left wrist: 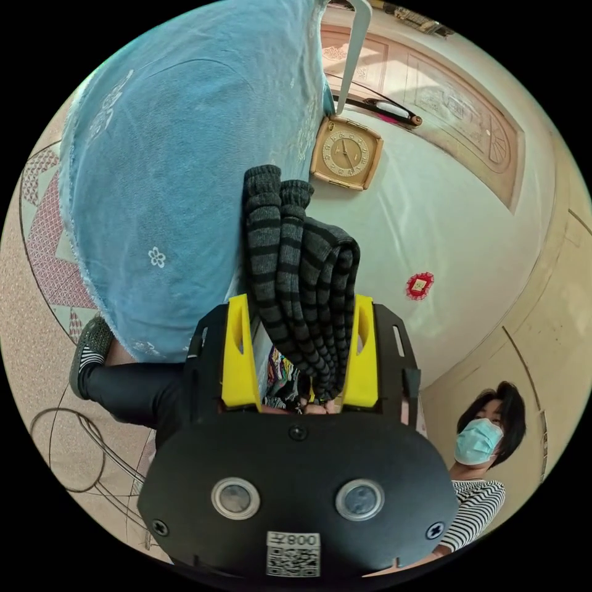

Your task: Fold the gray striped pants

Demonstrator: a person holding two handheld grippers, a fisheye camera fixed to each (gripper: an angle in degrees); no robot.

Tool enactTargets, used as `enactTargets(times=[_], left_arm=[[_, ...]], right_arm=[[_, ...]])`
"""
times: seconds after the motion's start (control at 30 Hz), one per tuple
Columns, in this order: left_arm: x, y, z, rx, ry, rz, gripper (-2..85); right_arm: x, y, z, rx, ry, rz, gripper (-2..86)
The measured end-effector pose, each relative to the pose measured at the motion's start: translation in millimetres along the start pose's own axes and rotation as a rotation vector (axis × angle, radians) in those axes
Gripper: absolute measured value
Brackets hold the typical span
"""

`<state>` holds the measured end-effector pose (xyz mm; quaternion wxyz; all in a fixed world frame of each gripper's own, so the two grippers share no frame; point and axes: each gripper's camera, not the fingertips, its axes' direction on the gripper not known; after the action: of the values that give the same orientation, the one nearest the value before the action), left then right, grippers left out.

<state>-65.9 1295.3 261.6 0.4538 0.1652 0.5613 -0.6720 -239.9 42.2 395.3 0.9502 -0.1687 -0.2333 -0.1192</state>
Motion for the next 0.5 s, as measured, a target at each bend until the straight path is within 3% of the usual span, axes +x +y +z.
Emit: enactTargets(times=[0.23, 0.5], left_arm=[[9, -62, 50, -0.019, -0.089, -0.072, 19.8], [50, -73, 107, -0.035, -0.198, 0.043, 11.6]], right_arm=[[6, 24, -4, 0.003, 0.009, 0.03, 7.5], [6, 54, -16, -0.01, 0.063, 0.033, 7.6]])
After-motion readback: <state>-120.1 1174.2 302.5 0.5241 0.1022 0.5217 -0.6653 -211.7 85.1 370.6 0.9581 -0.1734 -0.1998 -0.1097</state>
